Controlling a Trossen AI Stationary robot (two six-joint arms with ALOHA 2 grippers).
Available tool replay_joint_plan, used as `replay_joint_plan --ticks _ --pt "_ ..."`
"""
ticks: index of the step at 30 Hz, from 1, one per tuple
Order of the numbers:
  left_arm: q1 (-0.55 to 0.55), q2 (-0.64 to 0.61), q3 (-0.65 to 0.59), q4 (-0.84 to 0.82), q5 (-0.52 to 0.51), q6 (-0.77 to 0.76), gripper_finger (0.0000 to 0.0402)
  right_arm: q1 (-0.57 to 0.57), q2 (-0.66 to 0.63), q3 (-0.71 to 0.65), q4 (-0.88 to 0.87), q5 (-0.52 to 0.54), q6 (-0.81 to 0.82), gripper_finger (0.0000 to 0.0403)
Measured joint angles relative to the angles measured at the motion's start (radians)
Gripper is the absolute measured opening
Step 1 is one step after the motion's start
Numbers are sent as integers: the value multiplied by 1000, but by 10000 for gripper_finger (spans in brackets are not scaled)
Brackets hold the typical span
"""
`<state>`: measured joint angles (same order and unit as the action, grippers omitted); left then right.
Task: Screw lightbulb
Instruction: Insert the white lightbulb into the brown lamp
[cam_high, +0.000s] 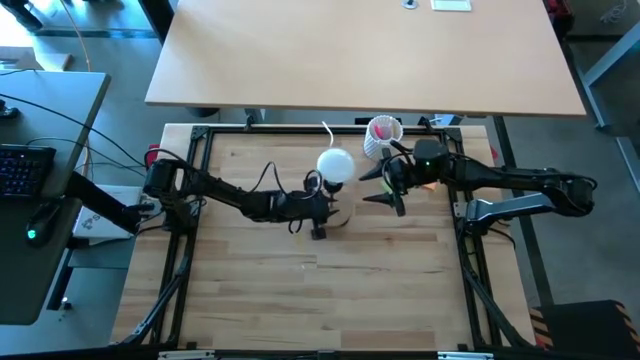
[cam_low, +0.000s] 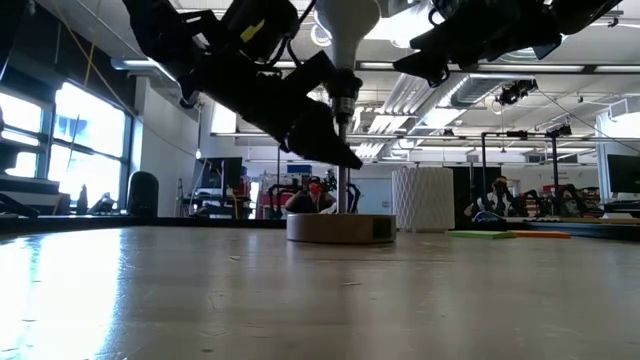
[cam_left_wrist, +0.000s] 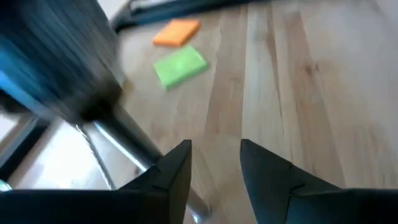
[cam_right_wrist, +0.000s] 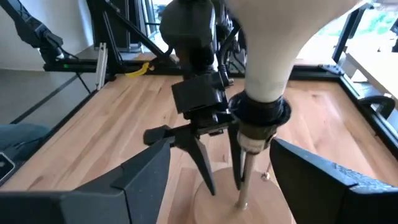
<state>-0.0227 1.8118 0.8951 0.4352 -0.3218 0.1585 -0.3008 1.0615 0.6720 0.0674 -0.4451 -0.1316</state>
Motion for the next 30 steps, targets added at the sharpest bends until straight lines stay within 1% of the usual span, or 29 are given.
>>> replay_joint_plan --ticks 4,6,8,12,14,17,19,21,23,25,27,28,30 --pt "-3 0 0 -77 0 -21 156 0 4 0 -26 -1 0 273" --pt "-10 0 0 -118 7 -30 165 3 21 0 -25 -29 -1 273" --pt "-23 1 -1 -127 20 -35 171 8 57 0 -8 -61 -8 273" --pt "-56 -4 -1 -145 14 -54 174 6 150 0 67 -105 -28 273" --pt "-73 -22 -20 -155 -14 -68 174 -14 184 0 126 -106 -31 273" --pt "-97 -97 -107 -135 -85 -107 174 -58 204 0 195 -126 -31 273" --pt "-107 -168 -193 -88 -124 -145 174 -90 204 0 227 -142 -28 273" --pt "-110 -241 -284 6 -141 -174 174 -122 204 1 263 -160 -21 273" --pt "-102 -297 -377 153 -138 -190 174 -152 211 1 311 -231 2 273" --pt "-83 -319 -455 325 -119 -191 174 -171 232 2 393 -309 52 273" --pt "-61 -323 -508 476 -92 -191 174 -178 271 16 457 -354 93 273" --pt "-46 -319 -520 527 -78 -190 174 -179 296 37 467 -371 98 273" --pt "-21 -306 -528 572 -72 -178 174 -186 346 84 464 -426 91 272"
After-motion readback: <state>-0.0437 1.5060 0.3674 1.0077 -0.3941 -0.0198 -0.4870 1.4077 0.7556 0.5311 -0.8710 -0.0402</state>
